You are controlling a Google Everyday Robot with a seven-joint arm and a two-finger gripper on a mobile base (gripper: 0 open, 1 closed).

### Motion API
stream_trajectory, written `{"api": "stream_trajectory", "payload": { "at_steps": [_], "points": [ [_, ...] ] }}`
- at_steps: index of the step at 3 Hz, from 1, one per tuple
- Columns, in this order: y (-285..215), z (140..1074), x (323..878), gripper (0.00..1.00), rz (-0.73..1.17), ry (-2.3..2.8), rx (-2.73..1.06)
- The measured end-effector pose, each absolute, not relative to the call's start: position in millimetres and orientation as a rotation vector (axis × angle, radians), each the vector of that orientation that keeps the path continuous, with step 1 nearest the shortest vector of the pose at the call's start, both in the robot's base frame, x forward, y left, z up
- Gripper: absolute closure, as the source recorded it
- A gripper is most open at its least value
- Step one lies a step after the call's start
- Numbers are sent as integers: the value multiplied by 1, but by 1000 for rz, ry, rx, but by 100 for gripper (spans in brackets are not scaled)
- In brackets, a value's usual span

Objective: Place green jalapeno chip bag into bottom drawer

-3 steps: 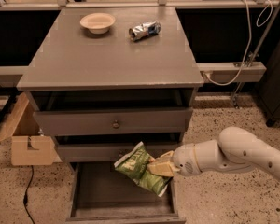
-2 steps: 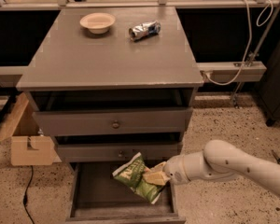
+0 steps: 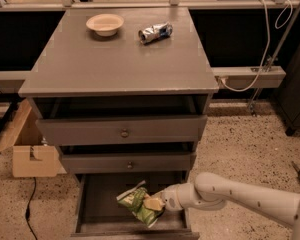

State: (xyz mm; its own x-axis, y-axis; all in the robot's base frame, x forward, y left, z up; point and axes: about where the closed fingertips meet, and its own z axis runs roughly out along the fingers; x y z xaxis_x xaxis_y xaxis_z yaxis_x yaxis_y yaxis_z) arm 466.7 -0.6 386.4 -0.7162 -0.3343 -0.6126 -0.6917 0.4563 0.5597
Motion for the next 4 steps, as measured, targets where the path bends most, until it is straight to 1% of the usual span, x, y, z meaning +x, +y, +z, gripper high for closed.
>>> {"api": "stream_trajectory", "payload": {
  "at_steps": [1, 3, 4],
  "points": [
    [10, 333, 475, 58, 1223, 2304, -749],
    [11, 283, 488, 12, 1293, 2293, -609],
    [-11, 289, 499, 0, 1251, 2253, -540]
  ]
}}
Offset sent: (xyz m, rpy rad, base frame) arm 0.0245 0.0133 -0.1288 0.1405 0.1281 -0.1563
